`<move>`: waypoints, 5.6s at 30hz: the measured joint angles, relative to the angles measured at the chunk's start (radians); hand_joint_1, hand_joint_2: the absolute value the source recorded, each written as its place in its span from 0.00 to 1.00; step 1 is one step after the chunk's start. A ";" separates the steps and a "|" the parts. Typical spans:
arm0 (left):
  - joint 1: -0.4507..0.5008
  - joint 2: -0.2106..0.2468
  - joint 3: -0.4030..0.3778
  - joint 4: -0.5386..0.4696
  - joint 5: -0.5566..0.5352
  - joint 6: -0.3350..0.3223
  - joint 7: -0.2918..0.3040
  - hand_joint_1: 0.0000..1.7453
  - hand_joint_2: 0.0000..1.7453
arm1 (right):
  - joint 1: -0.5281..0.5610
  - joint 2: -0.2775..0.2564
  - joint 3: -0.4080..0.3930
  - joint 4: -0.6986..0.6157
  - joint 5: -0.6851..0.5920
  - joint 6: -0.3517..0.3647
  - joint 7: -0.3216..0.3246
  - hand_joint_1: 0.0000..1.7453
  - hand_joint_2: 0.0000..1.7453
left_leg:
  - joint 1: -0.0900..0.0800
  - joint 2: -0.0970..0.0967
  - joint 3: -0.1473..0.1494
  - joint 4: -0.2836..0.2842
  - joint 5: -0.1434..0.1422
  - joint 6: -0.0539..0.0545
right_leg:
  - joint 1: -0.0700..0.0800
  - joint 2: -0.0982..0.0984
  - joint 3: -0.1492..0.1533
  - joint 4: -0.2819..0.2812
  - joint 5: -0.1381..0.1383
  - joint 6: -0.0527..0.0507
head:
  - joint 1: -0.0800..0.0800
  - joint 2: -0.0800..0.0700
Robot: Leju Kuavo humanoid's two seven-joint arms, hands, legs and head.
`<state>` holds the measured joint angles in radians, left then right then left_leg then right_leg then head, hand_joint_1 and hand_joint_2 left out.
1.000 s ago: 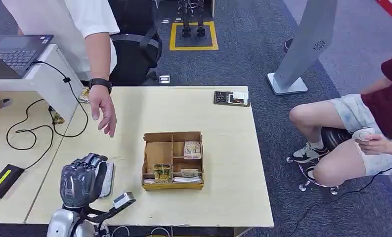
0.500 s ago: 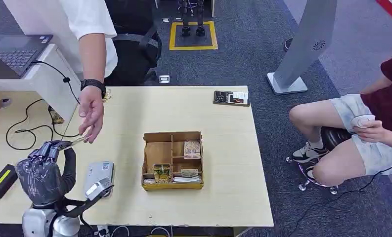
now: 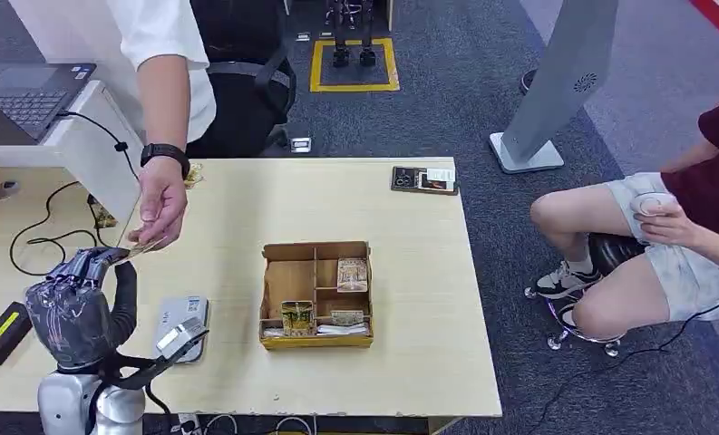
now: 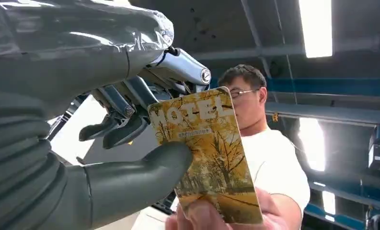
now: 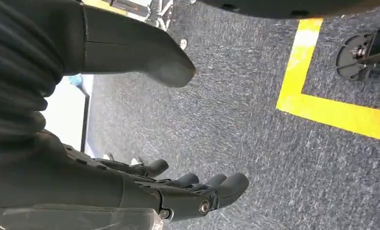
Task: Pass the card to the sensor for recognition and then transmit it.
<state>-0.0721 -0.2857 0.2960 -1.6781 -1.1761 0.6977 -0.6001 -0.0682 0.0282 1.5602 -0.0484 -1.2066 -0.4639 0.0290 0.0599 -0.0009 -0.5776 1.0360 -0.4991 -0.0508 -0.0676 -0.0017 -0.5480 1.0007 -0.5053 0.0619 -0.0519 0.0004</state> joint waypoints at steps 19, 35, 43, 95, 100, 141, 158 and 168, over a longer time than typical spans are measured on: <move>-0.018 -0.002 -0.091 0.044 -0.031 -0.001 0.075 0.00 1.00 | -0.002 0.000 0.000 -0.010 -0.002 -0.021 0.002 0.00 1.00 | 0.000 0.001 -0.001 0.000 -0.001 0.000 | 0.000 0.001 -0.001 0.000 0.000 0.000 | 0.000 0.000; -0.019 -0.004 -0.107 0.052 0.124 -0.001 -0.020 0.00 1.00 | -0.001 0.000 0.000 -0.013 -0.009 -0.024 0.000 0.00 1.00 | 0.000 0.001 -0.001 0.000 -0.001 0.000 | 0.000 0.001 -0.001 0.000 0.000 0.000 | 0.000 0.000; 0.027 0.003 -0.150 0.039 0.170 -0.001 -0.023 0.00 1.00 | 0.001 0.000 0.000 -0.013 -0.024 -0.023 -0.011 0.00 1.00 | 0.000 0.002 -0.001 0.000 -0.001 0.001 | 0.000 0.001 -0.001 0.000 0.000 0.000 | 0.000 0.000; 0.059 0.272 -0.757 0.271 -0.037 -0.001 0.256 0.00 1.00 | -0.002 -0.030 0.000 -0.024 -0.006 -0.003 -0.029 0.00 1.00 | 0.000 0.002 -0.001 0.000 -0.002 0.000 | 0.000 0.001 -0.001 0.000 0.000 0.000 | 0.000 0.000; 0.046 0.274 -0.768 0.289 -0.040 -0.001 0.256 0.00 1.00 | -0.002 -0.032 0.000 -0.027 -0.006 -0.003 -0.029 0.00 1.00 | 0.000 0.002 -0.001 0.000 -0.002 0.000 | 0.000 0.001 -0.001 0.000 0.000 0.000 | 0.000 0.000; -0.108 0.303 -0.902 0.464 -0.223 -0.101 0.756 0.84 1.00 | -0.002 -0.032 0.000 -0.032 0.010 0.006 -0.006 0.00 1.00 | 0.000 0.001 -0.001 0.000 -0.002 0.001 | 0.000 0.001 -0.001 0.000 0.000 0.000 | 0.000 0.000; -0.124 0.326 -0.918 0.465 -0.230 -0.185 0.775 0.95 1.00 | -0.002 -0.032 0.000 -0.032 0.000 0.008 -0.008 0.00 1.00 | 0.000 0.001 -0.001 0.000 -0.002 0.001 | 0.000 0.001 -0.001 0.000 0.000 0.000 | 0.000 0.000; -0.125 0.337 -0.923 0.465 -0.237 -0.214 0.777 1.00 1.00 | -0.002 -0.032 0.000 -0.032 0.000 0.009 -0.007 0.00 1.00 | 0.000 0.001 -0.001 0.000 -0.002 0.001 | 0.000 0.001 0.000 0.000 0.000 0.000 | 0.000 0.000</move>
<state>-0.1972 0.0511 -0.6268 -1.2131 -1.4130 0.4841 0.1766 -0.0704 -0.0042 1.5606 -0.0809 -1.2066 -0.4551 0.0217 0.0599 0.0004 -0.5788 1.0361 -0.5013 -0.0503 -0.0676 -0.0009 -0.5485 1.0004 -0.5056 0.0618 -0.0519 0.0004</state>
